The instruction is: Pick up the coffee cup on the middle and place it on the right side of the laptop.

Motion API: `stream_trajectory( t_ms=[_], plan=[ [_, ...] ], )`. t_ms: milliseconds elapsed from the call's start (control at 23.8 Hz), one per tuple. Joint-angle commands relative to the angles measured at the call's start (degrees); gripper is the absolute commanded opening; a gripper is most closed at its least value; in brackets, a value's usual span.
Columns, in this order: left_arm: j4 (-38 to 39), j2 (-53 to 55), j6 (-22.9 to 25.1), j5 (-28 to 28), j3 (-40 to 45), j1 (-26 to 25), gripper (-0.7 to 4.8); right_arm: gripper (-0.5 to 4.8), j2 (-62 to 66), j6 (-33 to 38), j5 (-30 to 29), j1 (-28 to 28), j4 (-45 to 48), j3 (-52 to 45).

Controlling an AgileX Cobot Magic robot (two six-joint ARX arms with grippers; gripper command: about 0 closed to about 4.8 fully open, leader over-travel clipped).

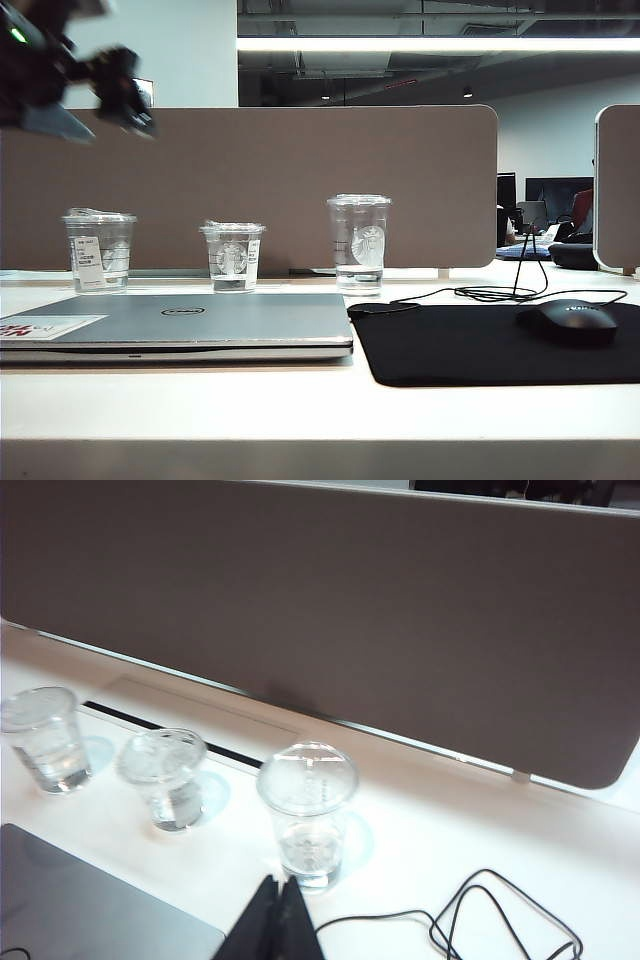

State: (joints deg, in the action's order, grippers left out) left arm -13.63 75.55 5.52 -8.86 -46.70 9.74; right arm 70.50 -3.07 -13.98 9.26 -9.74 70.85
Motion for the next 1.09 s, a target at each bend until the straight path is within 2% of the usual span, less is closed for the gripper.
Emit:
stream_trajectory(
  t_ms=[42, 294, 588, 798, 882, 1092],
  plan=[
    [-5.66, 7.21, -0.17, -0.39, -2.16, 0.96, 4.79, -0.05, 2.16, -0.15, -0.15, 0.02, 1.38, 1.84],
    [-12.39, 23.15, -2.01, -0.15, -9.16, 2.08, 4.79, -0.05, 5.40, -0.17, -0.11, 0.02, 1.16, 2.03],
    [-13.29, 37.20, -4.07, -0.42, -20.65, 2.14, 4.79, -0.05, 8.57, -0.22, -0.11, 0.02, 1.36, 2.03],
    [-16.50, 42.21, -4.04, -1.05, -25.83, 2.21, 4.79, -0.06, 9.46, -1.57, -0.11, 0.02, 0.94, 2.03],
    [-16.46, 45.90, -4.00, -1.03, -30.38, 2.40, 4.79, -0.05, 9.66, -3.19, -0.04, 0.00, 0.74, 2.03],
    [-16.33, 49.48, -4.00, -0.22, -34.64, 2.89, 4.79, -0.05, 9.68, -3.21, 0.11, 0.00, 0.76, 2.03]
  ],
)
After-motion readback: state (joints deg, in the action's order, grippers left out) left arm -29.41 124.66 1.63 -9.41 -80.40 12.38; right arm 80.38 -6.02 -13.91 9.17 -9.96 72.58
